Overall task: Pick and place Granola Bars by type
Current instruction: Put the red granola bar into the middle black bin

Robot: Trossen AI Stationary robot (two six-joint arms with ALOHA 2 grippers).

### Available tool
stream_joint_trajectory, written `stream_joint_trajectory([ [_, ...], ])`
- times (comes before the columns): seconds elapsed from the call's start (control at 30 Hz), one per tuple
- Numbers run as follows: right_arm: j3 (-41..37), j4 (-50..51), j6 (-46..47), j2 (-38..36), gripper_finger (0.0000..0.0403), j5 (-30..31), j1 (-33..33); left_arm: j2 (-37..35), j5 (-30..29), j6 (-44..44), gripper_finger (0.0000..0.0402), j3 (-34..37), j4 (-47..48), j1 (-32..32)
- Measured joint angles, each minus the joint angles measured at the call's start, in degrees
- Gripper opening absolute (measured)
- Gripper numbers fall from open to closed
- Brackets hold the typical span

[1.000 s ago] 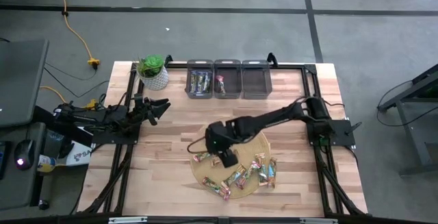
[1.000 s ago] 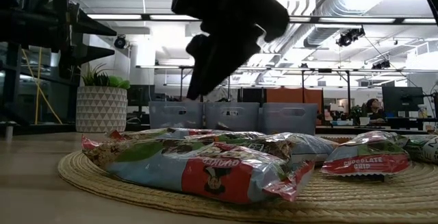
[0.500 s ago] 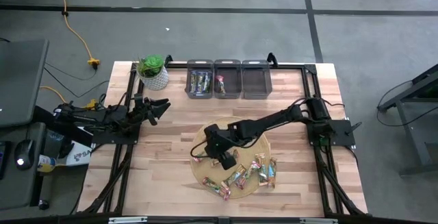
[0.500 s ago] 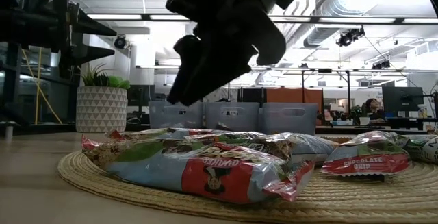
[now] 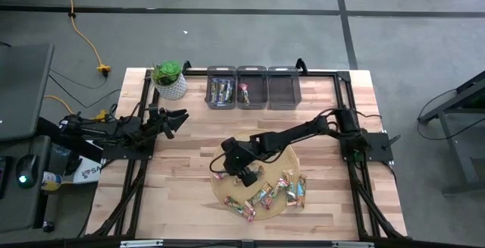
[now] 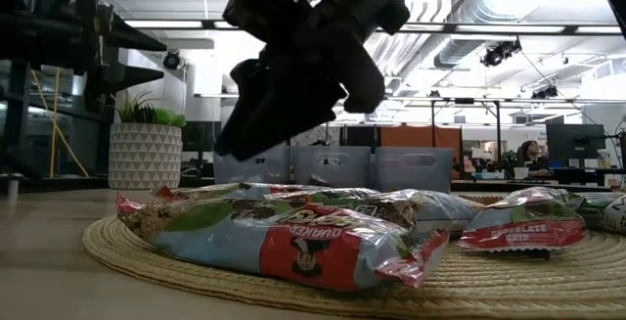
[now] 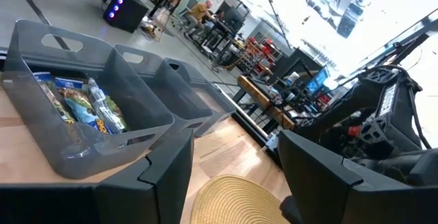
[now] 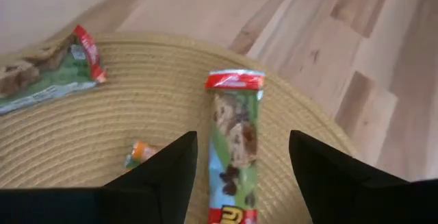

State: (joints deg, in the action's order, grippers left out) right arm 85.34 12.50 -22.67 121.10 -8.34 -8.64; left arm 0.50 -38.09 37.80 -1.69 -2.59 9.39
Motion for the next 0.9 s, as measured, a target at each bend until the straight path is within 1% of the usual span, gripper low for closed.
stream_joint_trajectory([
  [0.3, 0.0, -2.4, -0.3, 2.5, 0.0216, -1.6, 0.6, 0.0, 0.1, 0.0, 0.0211, 0.0, -0.1, 0.0],
  [0.6, 0.2, -4.5, 0.4, 4.3, 0.0216, -1.7, 1.7, 0.0, 0.2, 0.0, 0.0211, 0.0, -0.2, 0.0],
  [0.9, 0.1, -4.0, 1.2, 5.7, 0.0216, -4.0, 2.2, 0.1, 0.3, 0.0, 0.0211, 0.0, -0.1, 0.0],
])
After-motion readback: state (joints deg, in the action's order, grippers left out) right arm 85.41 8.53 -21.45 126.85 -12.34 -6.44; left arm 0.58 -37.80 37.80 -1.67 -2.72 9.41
